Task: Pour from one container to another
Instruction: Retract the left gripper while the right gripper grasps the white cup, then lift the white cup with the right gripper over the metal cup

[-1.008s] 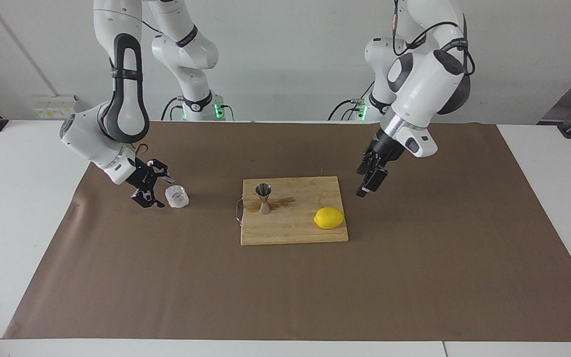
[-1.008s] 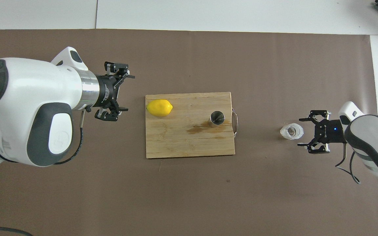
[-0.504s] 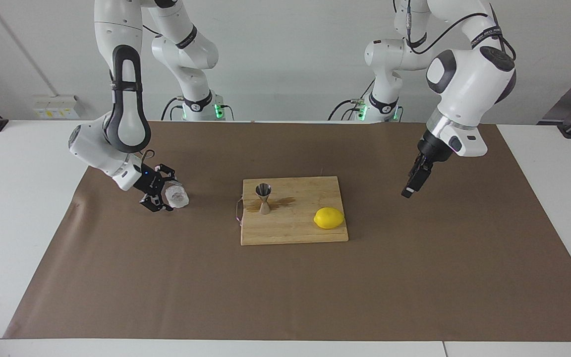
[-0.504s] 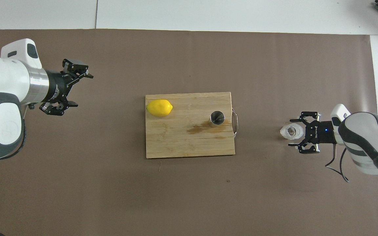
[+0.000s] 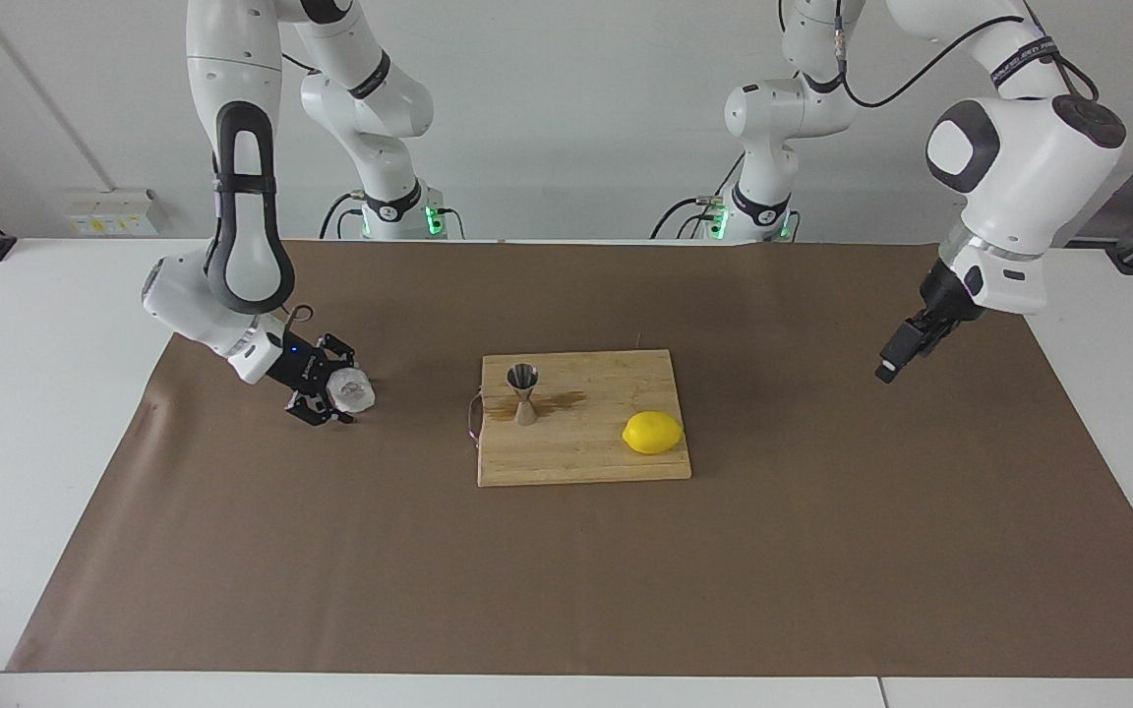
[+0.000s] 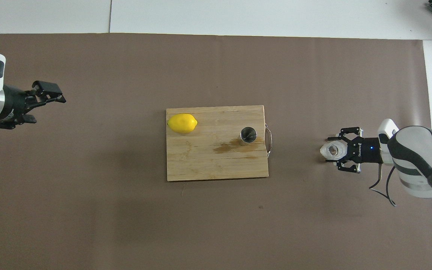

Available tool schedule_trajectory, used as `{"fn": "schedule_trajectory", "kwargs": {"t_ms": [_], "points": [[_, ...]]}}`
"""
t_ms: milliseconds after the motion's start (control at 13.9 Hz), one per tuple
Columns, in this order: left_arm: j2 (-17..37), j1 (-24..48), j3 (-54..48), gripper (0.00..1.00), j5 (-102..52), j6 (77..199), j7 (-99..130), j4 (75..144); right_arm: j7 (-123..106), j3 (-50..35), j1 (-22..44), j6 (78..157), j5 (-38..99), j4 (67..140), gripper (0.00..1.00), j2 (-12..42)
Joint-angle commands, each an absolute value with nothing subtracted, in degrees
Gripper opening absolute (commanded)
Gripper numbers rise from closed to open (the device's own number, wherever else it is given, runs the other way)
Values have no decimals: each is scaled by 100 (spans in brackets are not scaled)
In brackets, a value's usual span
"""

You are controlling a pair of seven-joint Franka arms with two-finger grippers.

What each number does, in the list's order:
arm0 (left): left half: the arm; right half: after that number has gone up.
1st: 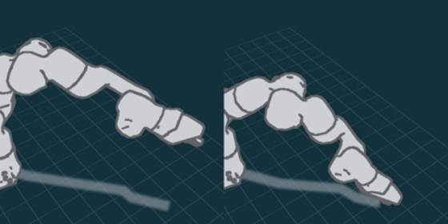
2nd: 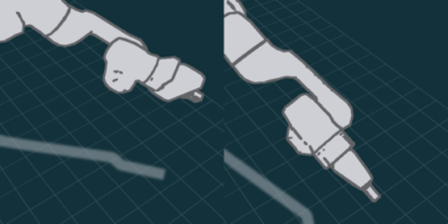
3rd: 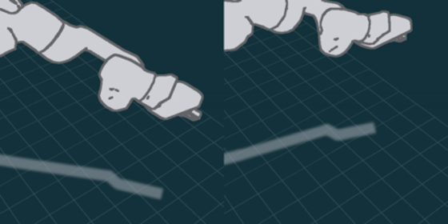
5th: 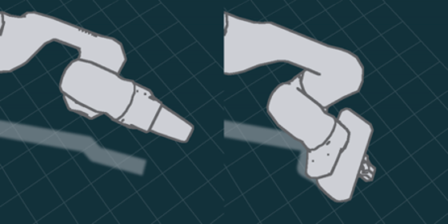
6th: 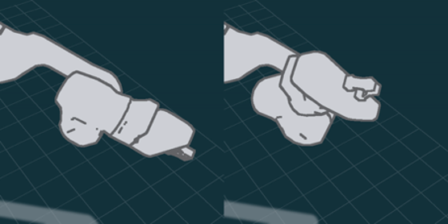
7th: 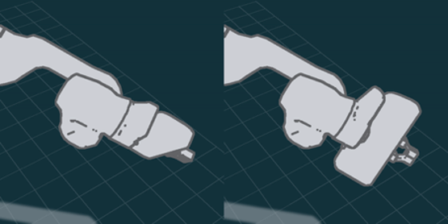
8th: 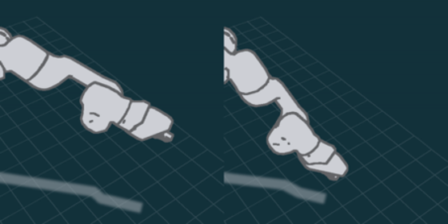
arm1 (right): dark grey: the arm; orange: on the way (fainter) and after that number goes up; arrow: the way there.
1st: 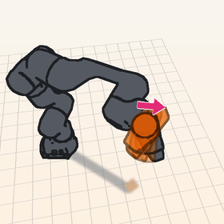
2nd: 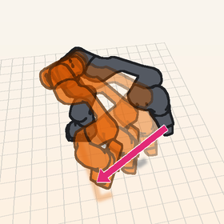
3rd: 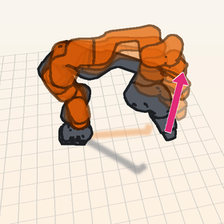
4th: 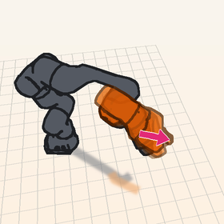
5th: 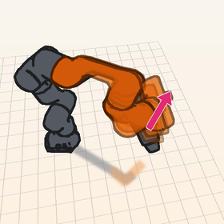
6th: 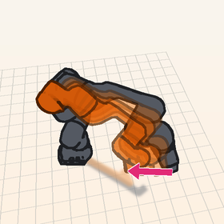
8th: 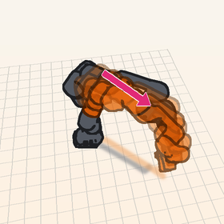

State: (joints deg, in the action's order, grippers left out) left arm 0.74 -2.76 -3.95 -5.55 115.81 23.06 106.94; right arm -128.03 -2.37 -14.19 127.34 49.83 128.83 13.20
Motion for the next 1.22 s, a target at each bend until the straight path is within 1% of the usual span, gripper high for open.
{"fn": "schedule_trajectory", "kwargs": {"t_ms": [0, 72, 144, 288, 360, 576, 720, 936, 1152], "points": [[-158, -308, -457, 100, -168, 11242, 1314, 10714, -12955, -281, -1459, 12735, 5142, 12946, 14, 1310], [-254, -308, -457, 100, -106, 11085, 831, 10688, -12920, -290, -1424, 12735, 5142, 12929, 2, 1275], [-272, -316, -448, 100, -97, 10935, 435, 10583, -12911, -290, -1398, 12744, 5220, 12929, 0, 1222], [-264, -325, -457, 100, -62, 10365, -33, 10066, -12676, -377, -1336, 12744, 5326, 12894, 0, 1047], [-229, -282, -474, 100, 112, 10040, -140, 9759, -12343, -404, -1162, 12779, 5326, 12876, 0, 915], [-237, -202, -545, 100, 290, 9441, -149, 9362, -11394, -404, -626, 12841, 5239, 12745, 0, 642], [-185, -202, -562, 100, 229, 9107, -158, 9097, -10586, -404, -204, 13120, 4933, 12639, 0, 510], [-360, -202, -580, 100, 202, 9210, -132, 9482, -9015, -413, 315, 13210, 3784, 12201, 0, 466], [-369, -166, -571, 100, -33, 9403, -9, 9519, -7073, -422, 842, 13122, 2352, 11717, 0, 475]]}}
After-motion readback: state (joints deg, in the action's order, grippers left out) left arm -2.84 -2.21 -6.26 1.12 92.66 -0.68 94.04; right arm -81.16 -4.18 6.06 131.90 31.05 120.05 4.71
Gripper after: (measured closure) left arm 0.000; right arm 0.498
